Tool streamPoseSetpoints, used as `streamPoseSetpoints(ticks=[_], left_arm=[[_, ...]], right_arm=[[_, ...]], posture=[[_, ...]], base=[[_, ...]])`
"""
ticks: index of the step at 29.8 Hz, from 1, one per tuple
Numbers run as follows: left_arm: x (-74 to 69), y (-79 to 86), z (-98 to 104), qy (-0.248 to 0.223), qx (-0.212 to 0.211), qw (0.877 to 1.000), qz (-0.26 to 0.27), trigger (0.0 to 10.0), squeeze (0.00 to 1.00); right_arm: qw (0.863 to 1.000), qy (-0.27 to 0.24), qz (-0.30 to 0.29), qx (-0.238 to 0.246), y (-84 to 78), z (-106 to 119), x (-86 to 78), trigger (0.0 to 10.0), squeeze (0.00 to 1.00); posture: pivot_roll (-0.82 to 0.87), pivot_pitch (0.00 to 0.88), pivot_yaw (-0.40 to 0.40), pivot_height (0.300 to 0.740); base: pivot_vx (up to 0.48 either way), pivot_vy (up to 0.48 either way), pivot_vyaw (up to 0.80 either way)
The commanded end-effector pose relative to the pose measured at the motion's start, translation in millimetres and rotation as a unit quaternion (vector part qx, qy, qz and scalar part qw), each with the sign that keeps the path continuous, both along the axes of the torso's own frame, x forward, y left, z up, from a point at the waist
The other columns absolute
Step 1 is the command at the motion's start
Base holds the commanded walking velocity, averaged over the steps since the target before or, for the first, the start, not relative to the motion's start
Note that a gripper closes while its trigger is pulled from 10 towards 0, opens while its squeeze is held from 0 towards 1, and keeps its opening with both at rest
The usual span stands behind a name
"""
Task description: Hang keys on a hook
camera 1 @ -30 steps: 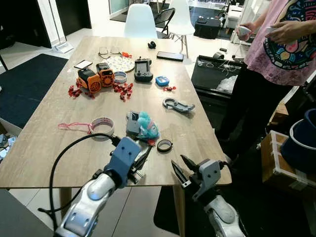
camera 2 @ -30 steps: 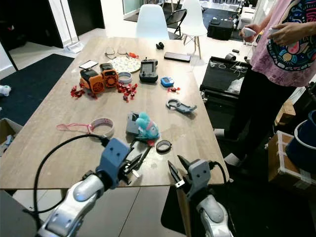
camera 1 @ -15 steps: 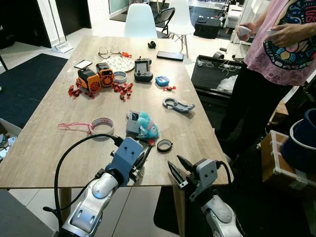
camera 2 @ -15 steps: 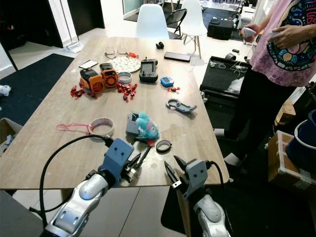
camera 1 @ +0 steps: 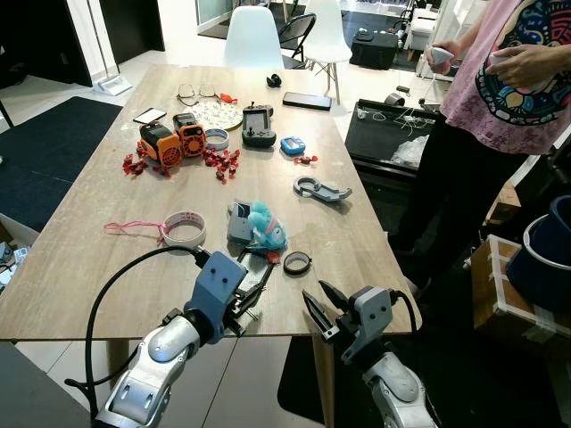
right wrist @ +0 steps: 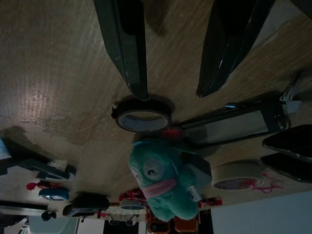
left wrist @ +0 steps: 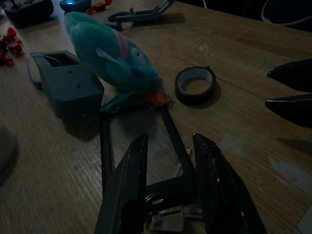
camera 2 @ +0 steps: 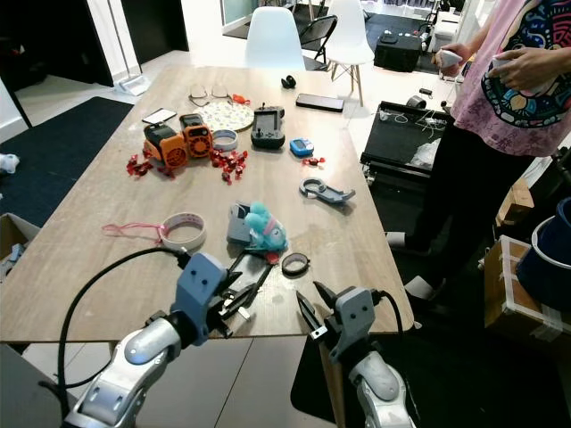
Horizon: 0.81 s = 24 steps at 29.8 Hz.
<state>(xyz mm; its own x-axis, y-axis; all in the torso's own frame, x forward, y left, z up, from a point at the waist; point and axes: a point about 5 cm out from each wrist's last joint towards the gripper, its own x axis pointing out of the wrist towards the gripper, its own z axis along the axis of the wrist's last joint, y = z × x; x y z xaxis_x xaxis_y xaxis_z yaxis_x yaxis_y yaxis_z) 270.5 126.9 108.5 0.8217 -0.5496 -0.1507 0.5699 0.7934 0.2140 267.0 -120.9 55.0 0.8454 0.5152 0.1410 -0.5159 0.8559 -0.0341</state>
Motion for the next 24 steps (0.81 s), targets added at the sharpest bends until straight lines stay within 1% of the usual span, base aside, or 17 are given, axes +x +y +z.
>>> streamPoseSetpoints(ticks=[1, 4, 7, 10, 12, 18, 20, 24], left_arm=[[-0.8, 3.4, -3.8, 0.001, 0.012, 1.000, 0.006, 10.0, 0.00], [0.0, 3.6, -4.5, 0.002, 0.011, 1.000, 0.007, 10.0, 0.00], [-1.9, 5.0, -8.2, 0.006, 0.017, 1.000, -0.008, 10.0, 0.00], [-2.8, 6.8, -10.1, 0.008, 0.021, 1.000, -0.010, 10.0, 0.00], [-3.7, 11.9, -13.7, 0.011, 0.032, 0.999, -0.008, 10.0, 0.00], [-3.1, 19.2, -18.3, 0.010, 0.049, 0.999, 0.008, 10.0, 0.00], [-2.1, 21.5, -19.4, 0.009, 0.052, 0.998, 0.018, 10.0, 0.00], [-2.0, 23.2, -20.4, 0.010, 0.051, 0.998, 0.017, 10.0, 0.00]], right_arm=[[1.000, 0.003, -0.004, 0.006, -2.3, -0.1, -1.8, 10.0, 0.00], [1.000, 0.003, -0.005, 0.007, -2.8, 0.1, -1.6, 10.0, 0.00], [1.000, 0.003, -0.006, 0.007, -3.2, -0.2, -2.3, 10.0, 0.00], [1.000, 0.004, -0.006, 0.008, -3.5, -0.3, -2.6, 10.0, 0.00], [1.000, 0.005, -0.006, 0.008, -4.0, -0.6, -3.0, 10.0, 0.00], [1.000, 0.006, -0.007, 0.008, -4.1, -0.7, -3.2, 10.0, 0.00], [1.000, 0.006, -0.007, 0.009, -4.1, -0.6, -3.2, 10.0, 0.00], [1.000, 0.006, -0.007, 0.009, -3.9, -0.6, -3.3, 10.0, 0.00]], posture=[[0.06, 0.060, -0.059, 0.740], [0.06, 0.060, -0.059, 0.740], [0.06, 0.061, -0.057, 0.740], [0.06, 0.061, -0.057, 0.740], [0.06, 0.063, -0.058, 0.740], [0.06, 0.063, -0.058, 0.740], [0.06, 0.062, -0.057, 0.740], [0.06, 0.062, -0.056, 0.740]], base=[[0.000, 0.000, 0.00], [0.000, 0.000, 0.00], [0.000, 0.000, 0.00], [0.000, 0.000, 0.00], [0.000, 0.000, 0.00], [0.000, 0.000, 0.00], [0.000, 0.000, 0.00], [0.000, 0.000, 0.00]])
